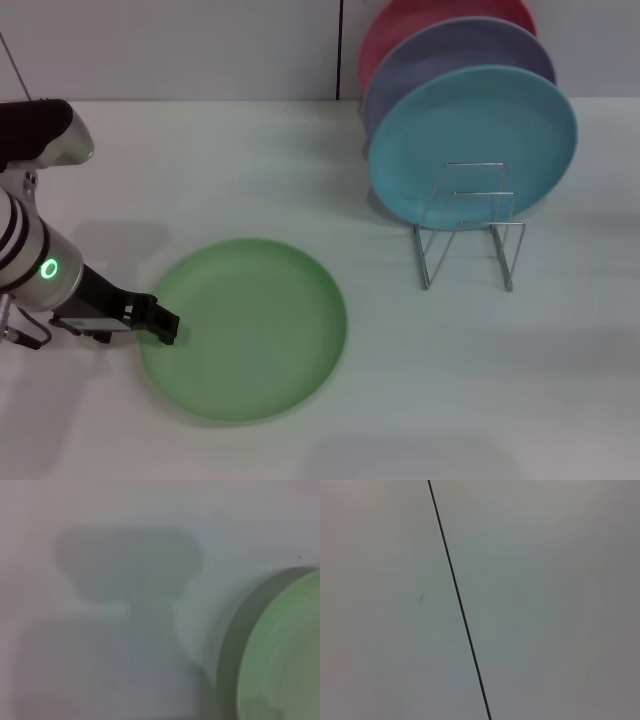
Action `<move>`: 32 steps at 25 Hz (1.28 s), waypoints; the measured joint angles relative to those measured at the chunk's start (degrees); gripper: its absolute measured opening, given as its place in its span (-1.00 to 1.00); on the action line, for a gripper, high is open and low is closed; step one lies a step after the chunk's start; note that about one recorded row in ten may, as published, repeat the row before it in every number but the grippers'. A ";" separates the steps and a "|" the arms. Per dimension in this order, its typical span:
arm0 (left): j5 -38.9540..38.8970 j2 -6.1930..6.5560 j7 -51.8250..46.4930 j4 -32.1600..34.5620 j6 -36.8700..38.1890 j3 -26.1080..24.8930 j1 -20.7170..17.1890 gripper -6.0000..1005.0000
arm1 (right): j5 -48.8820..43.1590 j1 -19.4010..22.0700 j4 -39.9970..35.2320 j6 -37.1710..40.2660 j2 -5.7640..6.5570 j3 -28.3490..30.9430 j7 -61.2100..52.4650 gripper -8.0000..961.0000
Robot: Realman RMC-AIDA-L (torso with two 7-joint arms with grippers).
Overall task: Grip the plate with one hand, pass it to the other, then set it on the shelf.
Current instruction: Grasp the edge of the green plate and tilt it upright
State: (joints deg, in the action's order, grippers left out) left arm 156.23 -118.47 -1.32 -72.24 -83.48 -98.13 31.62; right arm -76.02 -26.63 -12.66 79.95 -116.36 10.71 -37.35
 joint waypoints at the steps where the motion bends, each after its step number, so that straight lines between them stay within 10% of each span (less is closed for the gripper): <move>1: 0.00 0.00 0.00 0.00 0.00 0.00 0.00 0.42 | 0.00 0.00 0.00 0.00 0.00 0.00 0.00 0.36; 24: 0.42 0.31 1.52 0.45 0.13 1.67 0.84 0.33 | -0.01 0.32 0.13 0.60 -0.21 -0.08 -0.56 0.36; 32: 0.52 0.26 2.31 0.71 -0.50 1.81 0.99 -0.40 | -0.01 0.83 -0.15 1.15 -0.16 -0.08 -2.36 0.36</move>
State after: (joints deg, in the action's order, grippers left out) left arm 156.74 -118.21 0.99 -71.53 -83.99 -96.32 32.61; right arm -76.03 -25.80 -12.80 81.11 -116.52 10.63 -39.71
